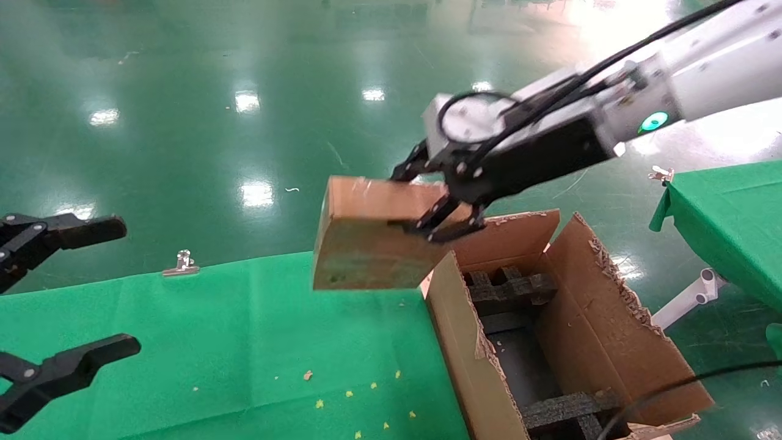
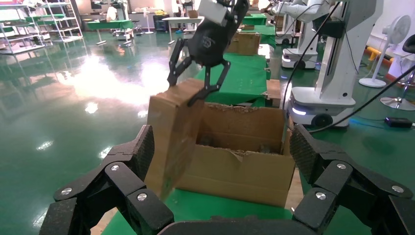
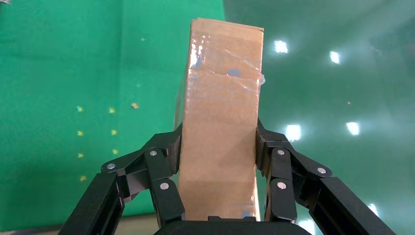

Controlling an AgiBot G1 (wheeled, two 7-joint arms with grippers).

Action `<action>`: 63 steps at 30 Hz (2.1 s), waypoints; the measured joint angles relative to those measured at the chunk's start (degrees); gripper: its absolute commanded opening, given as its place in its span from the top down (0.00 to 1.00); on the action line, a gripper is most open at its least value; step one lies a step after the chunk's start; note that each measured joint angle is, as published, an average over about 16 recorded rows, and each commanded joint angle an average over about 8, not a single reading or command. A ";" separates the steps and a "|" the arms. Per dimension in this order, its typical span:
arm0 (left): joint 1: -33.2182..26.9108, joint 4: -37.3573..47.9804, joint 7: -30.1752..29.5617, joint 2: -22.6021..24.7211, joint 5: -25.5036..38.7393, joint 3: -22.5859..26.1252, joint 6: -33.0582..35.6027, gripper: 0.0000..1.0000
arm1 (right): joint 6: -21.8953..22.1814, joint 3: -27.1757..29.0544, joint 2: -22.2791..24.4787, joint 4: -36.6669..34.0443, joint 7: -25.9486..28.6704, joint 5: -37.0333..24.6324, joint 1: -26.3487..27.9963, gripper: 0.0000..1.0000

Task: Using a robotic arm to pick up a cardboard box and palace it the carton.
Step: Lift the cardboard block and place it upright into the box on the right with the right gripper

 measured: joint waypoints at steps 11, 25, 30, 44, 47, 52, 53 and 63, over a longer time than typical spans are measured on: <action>0.00 0.00 0.00 0.00 0.00 0.00 0.00 0.00 | -0.19 -5.39 8.49 -4.51 0.67 -2.36 10.10 1.00; 0.00 0.00 0.00 0.00 0.00 0.00 0.00 0.00 | 4.26 -12.96 18.10 -8.54 14.45 -7.72 10.95 1.00; 0.00 0.00 0.00 0.00 0.00 0.00 0.00 0.00 | 7.75 -14.12 19.52 -10.16 23.10 -8.51 7.54 1.00; 0.01 0.01 0.00 -0.01 0.00 0.00 -0.01 0.00 | 14.94 -15.99 22.49 -6.83 43.31 -7.64 -1.41 1.00; 0.01 0.01 0.01 -0.01 0.00 0.00 -0.01 0.00 | 15.59 -16.15 22.84 -5.95 44.82 -7.37 -2.24 1.00; 0.02 0.02 0.01 -0.01 0.00 0.00 -0.02 0.00 | 15.96 -16.21 23.04 -5.52 45.57 -7.12 -2.69 1.00; 0.02 0.02 0.01 -0.01 0.00 0.00 -0.02 0.00 | 15.96 -16.20 23.02 -5.49 45.55 -7.08 -2.70 1.00; 0.02 0.02 0.01 -0.01 0.00 0.00 -0.02 0.00 | 17.36 -16.87 21.93 -4.82 47.32 -9.38 -2.74 1.00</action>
